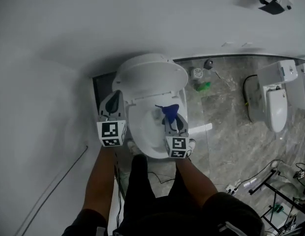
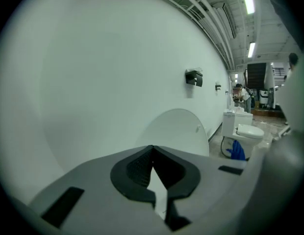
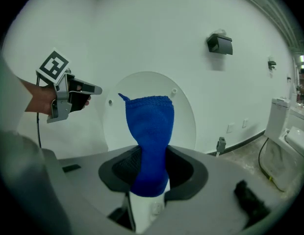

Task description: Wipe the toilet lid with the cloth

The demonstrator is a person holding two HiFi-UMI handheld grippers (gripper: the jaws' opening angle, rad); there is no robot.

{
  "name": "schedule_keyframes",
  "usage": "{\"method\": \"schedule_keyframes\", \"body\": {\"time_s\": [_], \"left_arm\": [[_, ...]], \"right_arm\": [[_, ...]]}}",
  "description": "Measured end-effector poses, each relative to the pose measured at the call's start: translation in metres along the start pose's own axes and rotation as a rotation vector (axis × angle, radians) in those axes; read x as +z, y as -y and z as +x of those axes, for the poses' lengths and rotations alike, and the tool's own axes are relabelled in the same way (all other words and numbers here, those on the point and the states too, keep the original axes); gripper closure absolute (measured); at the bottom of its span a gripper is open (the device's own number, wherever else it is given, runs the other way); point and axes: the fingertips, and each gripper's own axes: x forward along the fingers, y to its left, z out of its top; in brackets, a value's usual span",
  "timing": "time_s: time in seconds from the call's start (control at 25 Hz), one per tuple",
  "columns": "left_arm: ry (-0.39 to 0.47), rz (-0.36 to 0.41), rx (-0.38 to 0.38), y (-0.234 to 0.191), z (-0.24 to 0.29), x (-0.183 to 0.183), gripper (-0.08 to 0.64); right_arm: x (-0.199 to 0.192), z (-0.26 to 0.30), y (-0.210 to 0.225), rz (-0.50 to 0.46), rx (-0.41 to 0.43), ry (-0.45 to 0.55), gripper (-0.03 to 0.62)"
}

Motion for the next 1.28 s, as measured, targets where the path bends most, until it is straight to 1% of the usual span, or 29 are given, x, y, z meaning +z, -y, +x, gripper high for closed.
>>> {"method": "schedule_keyframes", "body": {"time_s": [0.08, 0.16, 0.24, 0.28, 0.32, 0.36, 0.4, 0.48, 0.6, 0.76, 0.8, 0.84, 0.88, 0.96, 1.08, 1.16, 1.28], "left_arm": [[-0.052, 0.028, -0.045, 0.000, 0.005, 0.006, 0.554], [-0.108, 0.100, -0.085, 0.000, 0.015, 0.009, 0.554], [-0.137, 0.161, -0.088, -0.010, 0.020, 0.014, 0.554], [-0.144, 0.176, -0.091, -0.013, 0.021, 0.017, 0.553], [-0.150, 0.186, -0.104, -0.013, 0.023, 0.019, 0.533], [-0.156, 0.199, -0.123, -0.012, 0.025, 0.019, 0.478], [-0.162, 0.218, -0.143, -0.012, 0.028, 0.019, 0.449], [-0.173, 0.261, -0.181, -0.015, 0.034, 0.018, 0.420], [-0.187, 0.306, -0.235, -0.021, 0.049, 0.018, 0.417], [-0.217, 0.363, -0.326, -0.020, 0.064, 0.007, 0.419], [-0.214, 0.374, -0.342, -0.019, 0.065, 0.006, 0.427], [-0.206, 0.383, -0.351, -0.019, 0.065, 0.007, 0.468], [-0.196, 0.389, -0.356, -0.019, 0.066, 0.010, 0.492], [-0.179, 0.400, -0.361, -0.019, 0.064, 0.016, 0.499], [-0.180, 0.415, -0.350, -0.012, 0.051, 0.012, 0.502], [-0.188, 0.418, -0.347, -0.001, 0.042, 0.011, 0.503], [-0.192, 0.435, -0.349, 0.013, 0.022, 0.015, 0.508]], "right_arm": [[0.015, -0.011, -0.006, -0.005, 0.010, 0.011, 0.456], [0.031, -0.015, -0.015, -0.013, 0.030, 0.028, 0.456], [0.042, -0.016, -0.031, -0.032, 0.064, 0.042, 0.456], [0.045, -0.019, -0.036, -0.042, 0.077, 0.042, 0.456], [0.046, -0.024, -0.040, -0.049, 0.083, 0.040, 0.456], [0.047, -0.030, -0.042, -0.051, 0.084, 0.039, 0.456], [0.047, -0.036, -0.045, -0.048, 0.081, 0.039, 0.456], [0.046, -0.046, -0.052, -0.042, 0.068, 0.037, 0.456], [0.050, -0.058, -0.064, -0.047, 0.045, 0.035, 0.456], [0.052, -0.084, -0.077, 0.029, -0.009, 0.057, 0.456], [0.051, -0.091, -0.081, 0.034, -0.022, 0.064, 0.456], [0.049, -0.094, -0.082, 0.028, -0.036, 0.069, 0.456], [0.047, -0.095, -0.080, 0.019, -0.051, 0.070, 0.456], [0.047, -0.095, -0.071, 0.014, -0.078, 0.068, 0.456], [0.050, -0.108, -0.059, 0.005, -0.098, 0.074, 0.456], [0.051, -0.118, -0.042, 0.038, -0.110, 0.077, 0.456], [0.041, -0.126, -0.008, 0.132, -0.133, 0.082, 0.456]]}}
